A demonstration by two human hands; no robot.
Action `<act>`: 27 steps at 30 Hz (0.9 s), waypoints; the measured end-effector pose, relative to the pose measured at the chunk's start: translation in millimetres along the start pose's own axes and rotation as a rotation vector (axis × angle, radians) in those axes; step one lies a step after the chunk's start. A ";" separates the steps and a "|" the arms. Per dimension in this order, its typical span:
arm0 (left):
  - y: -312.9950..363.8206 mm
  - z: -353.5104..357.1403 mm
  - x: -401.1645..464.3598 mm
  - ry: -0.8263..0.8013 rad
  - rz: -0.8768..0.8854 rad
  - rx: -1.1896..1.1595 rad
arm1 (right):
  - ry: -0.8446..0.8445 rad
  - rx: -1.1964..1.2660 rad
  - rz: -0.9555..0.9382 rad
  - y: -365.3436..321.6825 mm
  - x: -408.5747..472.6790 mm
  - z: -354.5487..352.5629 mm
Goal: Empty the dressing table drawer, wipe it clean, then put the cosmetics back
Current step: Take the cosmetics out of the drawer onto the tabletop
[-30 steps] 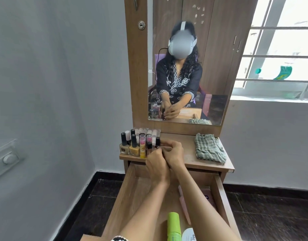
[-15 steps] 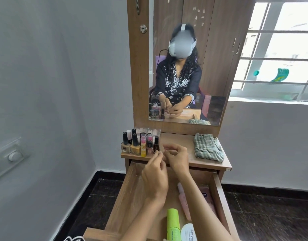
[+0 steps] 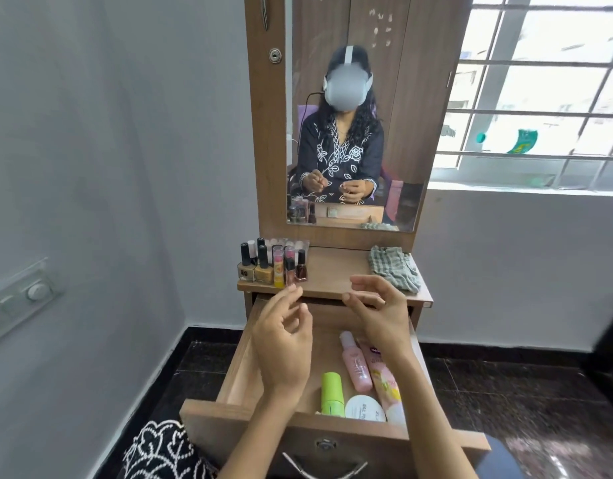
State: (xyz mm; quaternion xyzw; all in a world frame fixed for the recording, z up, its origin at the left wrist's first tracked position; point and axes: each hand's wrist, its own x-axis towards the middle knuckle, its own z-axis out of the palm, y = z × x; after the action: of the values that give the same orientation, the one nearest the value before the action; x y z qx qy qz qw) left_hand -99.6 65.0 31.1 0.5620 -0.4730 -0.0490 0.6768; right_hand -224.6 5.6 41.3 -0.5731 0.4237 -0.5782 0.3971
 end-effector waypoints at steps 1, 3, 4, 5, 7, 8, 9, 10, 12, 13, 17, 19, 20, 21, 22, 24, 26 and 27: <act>-0.6 -2.2 -3.1 -0.031 -0.012 -0.005 | -0.004 0.002 0.017 0.3 -5.7 -1.9; -6.1 -5.1 -7.6 -0.110 -0.037 0.031 | -0.020 -0.016 0.078 5.3 -16.3 -4.9; -10.9 -5.9 -9.6 -0.162 -0.055 0.069 | -0.030 -0.049 0.115 9.1 -21.7 -6.3; -17.7 -5.0 -11.0 -0.227 -0.081 0.115 | -0.042 -0.094 0.150 14.3 -26.1 -7.2; -30.3 -2.7 -15.5 -0.398 -0.156 0.208 | -0.080 -0.185 0.211 23.3 -35.2 -9.4; -35.4 -1.3 -18.2 -0.496 -0.201 0.244 | -0.109 -0.235 0.241 28.1 -38.9 -10.4; -39.1 0.2 -21.2 -0.591 -0.245 0.276 | -0.150 -0.293 0.273 32.1 -42.2 -11.3; -42.5 1.8 -23.7 -0.680 -0.279 0.316 | -0.202 -0.373 0.310 36.6 -44.3 -12.4; -47.1 3.6 -26.6 -0.833 -0.309 0.422 | -0.327 -0.623 0.358 44.5 -48.4 -15.0; -49.3 4.7 -26.6 -0.901 -0.324 0.469 | -0.390 -0.767 0.369 47.6 -49.9 -16.3; -56.6 11.1 -25.3 -1.183 -0.370 0.612 | -0.437 -1.096 0.395 50.8 -55.3 -13.4; -56.4 13.7 -25.0 -1.291 -0.376 0.641 | -0.422 -1.142 0.427 53.0 -57.1 -11.0; -56.8 15.0 -24.5 -1.320 -0.375 0.651 | -0.423 -1.158 0.432 53.6 -58.1 -9.8; -57.4 16.2 -24.3 -1.337 -0.375 0.660 | -0.422 -1.171 0.427 54.5 -59.5 -9.0; -57.9 17.2 -23.7 -1.346 -0.374 0.667 | -0.419 -1.186 0.416 54.8 -60.3 -8.3; -58.8 18.7 -23.6 -1.361 -0.369 0.683 | -0.418 -1.231 0.384 55.4 -61.9 -7.8; -59.5 19.9 -23.8 -1.379 -0.371 0.695 | -0.438 -1.272 0.355 51.9 -63.9 -7.2; -58.9 20.3 -24.1 -1.387 -0.373 0.698 | -0.461 -1.274 0.344 50.3 -64.8 -6.9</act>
State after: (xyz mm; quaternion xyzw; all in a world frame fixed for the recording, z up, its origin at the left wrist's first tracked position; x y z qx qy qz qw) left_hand -99.5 43.5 -32.1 0.6527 -0.6724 -0.3489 -0.0063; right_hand -231.1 50.7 -27.3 -0.7273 0.6698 -0.0097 0.1493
